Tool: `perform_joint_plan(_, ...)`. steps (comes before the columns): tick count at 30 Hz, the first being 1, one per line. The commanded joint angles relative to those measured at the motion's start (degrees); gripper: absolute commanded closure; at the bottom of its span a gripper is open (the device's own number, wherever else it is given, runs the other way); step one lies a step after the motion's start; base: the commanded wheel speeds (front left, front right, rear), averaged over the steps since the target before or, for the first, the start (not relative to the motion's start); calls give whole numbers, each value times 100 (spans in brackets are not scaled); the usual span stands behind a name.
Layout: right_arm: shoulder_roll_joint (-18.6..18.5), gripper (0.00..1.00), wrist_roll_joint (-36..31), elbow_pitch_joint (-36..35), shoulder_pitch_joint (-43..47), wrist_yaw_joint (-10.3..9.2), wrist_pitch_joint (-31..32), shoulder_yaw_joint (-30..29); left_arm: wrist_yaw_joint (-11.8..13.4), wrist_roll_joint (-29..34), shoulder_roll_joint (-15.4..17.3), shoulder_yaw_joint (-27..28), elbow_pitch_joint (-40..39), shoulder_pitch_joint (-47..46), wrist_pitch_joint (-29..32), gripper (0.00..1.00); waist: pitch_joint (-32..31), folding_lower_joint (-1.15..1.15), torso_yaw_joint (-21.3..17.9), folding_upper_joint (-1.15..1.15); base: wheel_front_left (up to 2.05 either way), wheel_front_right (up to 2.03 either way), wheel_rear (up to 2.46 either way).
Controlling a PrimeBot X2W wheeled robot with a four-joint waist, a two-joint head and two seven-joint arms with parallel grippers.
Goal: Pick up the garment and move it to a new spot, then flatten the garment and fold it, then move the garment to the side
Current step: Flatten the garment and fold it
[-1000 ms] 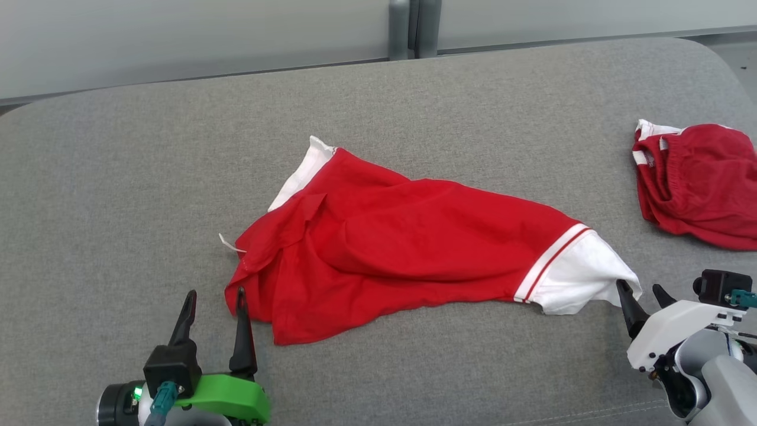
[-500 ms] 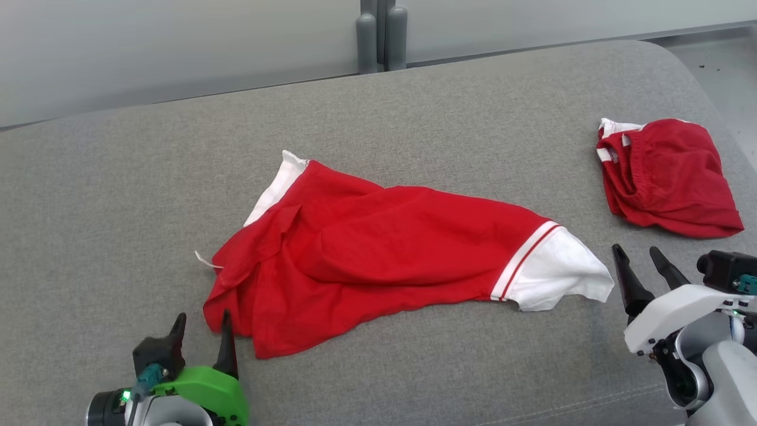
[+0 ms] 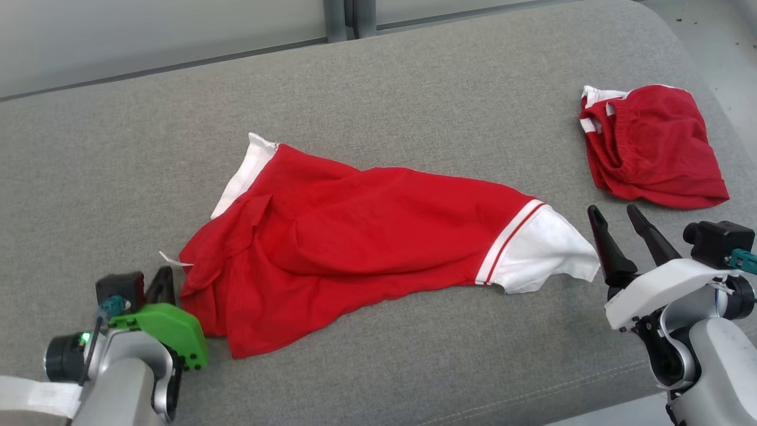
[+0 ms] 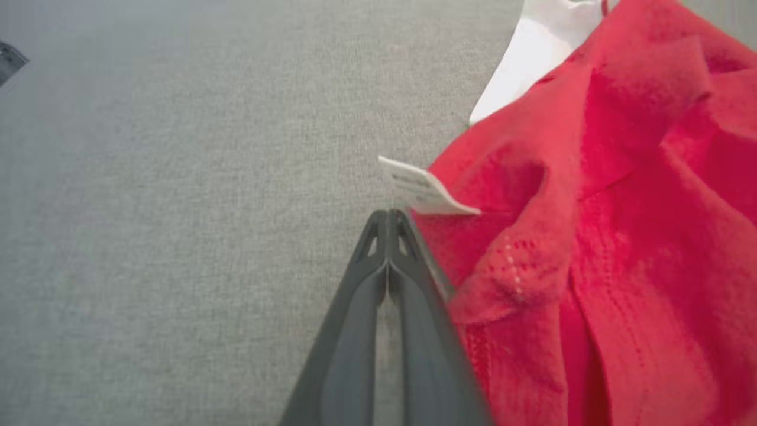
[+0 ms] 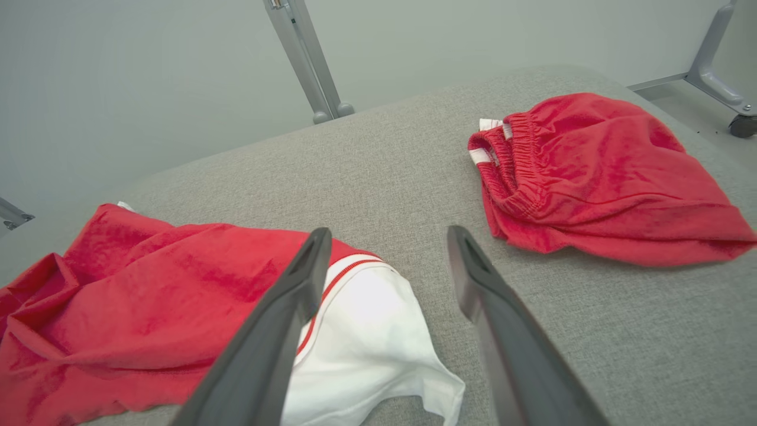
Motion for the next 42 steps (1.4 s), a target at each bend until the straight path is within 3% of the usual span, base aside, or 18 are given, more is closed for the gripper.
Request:
perform_joint_plan(1, -2, 0, -44, -33, -8, 0, -31, -42, 44, 70, 78, -16, 26, -198, -102, 100, 62, 0, -46, 0, 0, 0, 0)
perform_joint_plan(8, 101, 0, -140, -132, -68, 0, -94, -105, 140, 428, 354, -123, 50, -1043, -493, 100, 191, 0, -87, 0, 0, 0, 0)
perform_joint_plan(13, 159, 0, -162, -129, -81, 0, -132, -91, -30, 392, 312, -203, 66, -1345, -486, 96, 273, 0, -116, 0, 0, 0, 0)
perform_joint_plan(17, 167, 0, -179, -83, -60, 0, -161, -118, -122, 361, 208, -293, 77, -1410, -477, 29, 291, 0, -111, 0, 0, 0, 0)
perform_joint_plan(18, 167, 0, -179, -83, -60, 0, -161, -118, -122, 361, 208, -293, 77, -1410, -477, 29, 291, 0, -111, 0, 0, 0, 0)
perform_joint_plan(19, 170, 0, -181, -76, -59, 0, -154, -123, -138, 349, 176, -313, 85, -1402, -465, 5, 289, 0, -107, 0, 0, 0, 0)
perform_joint_plan(20, 172, 0, -187, -70, -54, 0, -157, -132, -172, 331, 142, -335, 90, -1387, -452, 0, 285, 0, -102, 0, 0, 0, 0)
perform_joint_plan(29, 206, 0, -243, -70, 83, 0, -151, -232, -328, 57, 21, -354, -56, -888, -233, 0, 148, 0, 3, 0, 0, 0, 0)
perform_joint_plan(37, 242, 0, -250, -77, 206, 0, -145, -338, -485, -265, 173, -354, -876, 87, 131, 0, 86, 0, 136, 0, 0, 0, 0)
perform_joint_plan(42, 263, 0, -276, -77, 201, 0, -108, -336, -405, -369, 267, -383, -1380, 513, 474, 0, 90, 0, 197, 0, 0, 0, 0)
